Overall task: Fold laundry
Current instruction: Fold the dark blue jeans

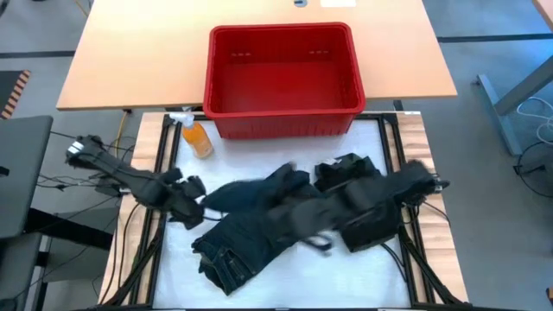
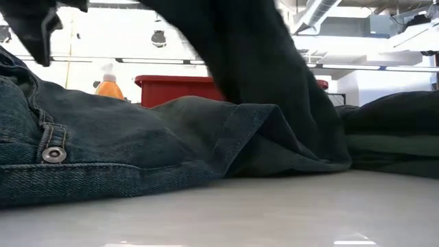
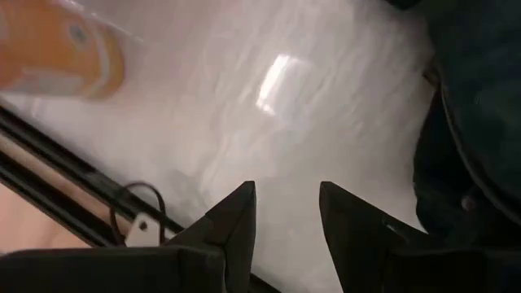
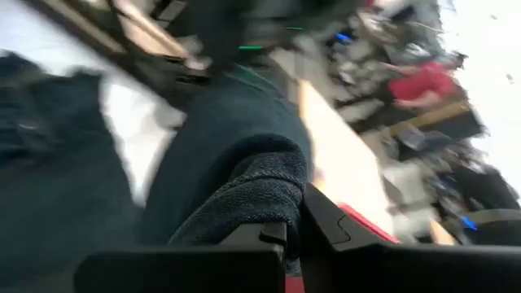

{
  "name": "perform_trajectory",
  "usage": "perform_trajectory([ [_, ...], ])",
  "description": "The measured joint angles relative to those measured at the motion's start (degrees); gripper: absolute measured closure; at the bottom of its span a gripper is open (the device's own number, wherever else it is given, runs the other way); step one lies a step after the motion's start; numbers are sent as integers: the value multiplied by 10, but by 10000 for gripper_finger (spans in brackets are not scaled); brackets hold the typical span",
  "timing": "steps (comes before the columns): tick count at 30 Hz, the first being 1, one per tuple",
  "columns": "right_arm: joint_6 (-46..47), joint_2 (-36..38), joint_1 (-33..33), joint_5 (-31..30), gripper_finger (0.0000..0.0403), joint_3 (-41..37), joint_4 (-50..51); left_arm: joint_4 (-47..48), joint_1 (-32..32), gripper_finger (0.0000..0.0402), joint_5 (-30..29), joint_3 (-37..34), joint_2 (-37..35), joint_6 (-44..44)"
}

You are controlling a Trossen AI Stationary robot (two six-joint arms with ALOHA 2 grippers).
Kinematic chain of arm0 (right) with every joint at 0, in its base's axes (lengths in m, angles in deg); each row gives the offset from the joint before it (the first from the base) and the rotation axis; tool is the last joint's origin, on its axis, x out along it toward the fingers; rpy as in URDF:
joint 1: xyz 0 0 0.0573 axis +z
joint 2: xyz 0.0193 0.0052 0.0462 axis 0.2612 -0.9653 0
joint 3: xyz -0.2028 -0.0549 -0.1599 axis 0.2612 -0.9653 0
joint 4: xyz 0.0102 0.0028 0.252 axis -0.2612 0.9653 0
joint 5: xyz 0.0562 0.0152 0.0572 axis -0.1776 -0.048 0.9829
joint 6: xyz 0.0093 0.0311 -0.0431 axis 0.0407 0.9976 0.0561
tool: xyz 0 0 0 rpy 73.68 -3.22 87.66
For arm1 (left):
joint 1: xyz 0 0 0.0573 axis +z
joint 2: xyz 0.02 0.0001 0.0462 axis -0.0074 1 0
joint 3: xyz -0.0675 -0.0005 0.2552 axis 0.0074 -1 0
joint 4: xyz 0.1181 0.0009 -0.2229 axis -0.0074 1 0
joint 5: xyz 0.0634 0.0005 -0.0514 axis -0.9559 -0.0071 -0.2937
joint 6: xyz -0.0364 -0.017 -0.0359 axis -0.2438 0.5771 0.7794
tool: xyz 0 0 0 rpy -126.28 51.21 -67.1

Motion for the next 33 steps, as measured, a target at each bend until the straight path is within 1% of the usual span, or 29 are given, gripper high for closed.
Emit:
perform_trajectory([
  [4, 0, -83, -1, 84, 374, 0, -48, 2, -45, 274, -10, -29, -34, 60],
  [6, 1, -123, 5, 99, 374, 0, -61, 5, -64, 274, -17, -39, -39, 79],
  [8, 17, -156, 16, 122, 374, 0, -82, 5, -77, 274, -28, -45, -40, 84],
  [11, 39, -200, 25, 174, 374, 0, -131, -9, -88, 274, -49, -56, -37, 78],
  [13, 43, -226, 31, 178, 371, 0, -157, -35, -89, 274, -64, -63, -35, 59],
  [15, 36, -247, 33, 178, 353, 0, -171, -55, -90, 274, -75, -63, -34, 35],
  [17, 38, -264, 36, 180, 332, 0, -185, -44, -90, 274, -76, -63, -34, 29],
  [19, 54, -276, 37, 181, 316, 0, -194, 6, -90, 274, -74, -63, -34, 43],
  [22, 89, -286, 35, 184, 299, 0, -198, 102, -90, 274, -59, -61, -35, 105],
  [24, 113, -287, 31, 189, 288, 0, -195, 101, -90, 274, -61, -59, -37, 109],
  [26, 132, -284, 26, 204, 273, 0, -196, 70, -89, 274, -78, -58, -40, 85],
  [28, 154, -274, 24, 223, 252, 0, -184, 64, -87, 274, -92, -52, -41, 65],
  [30, 185, -258, 25, 260, 227, 0, -166, 92, -80, 274, -117, -38, -41, 66],
  [32, 210, -240, 30, 309, 201, 0, -140, 105, -66, 274, -157, -23, -43, 78],
  [33, 218, -230, 33, 330, 188, 0, -122, 103, -56, 274, -175, -19, -50, 64],
])
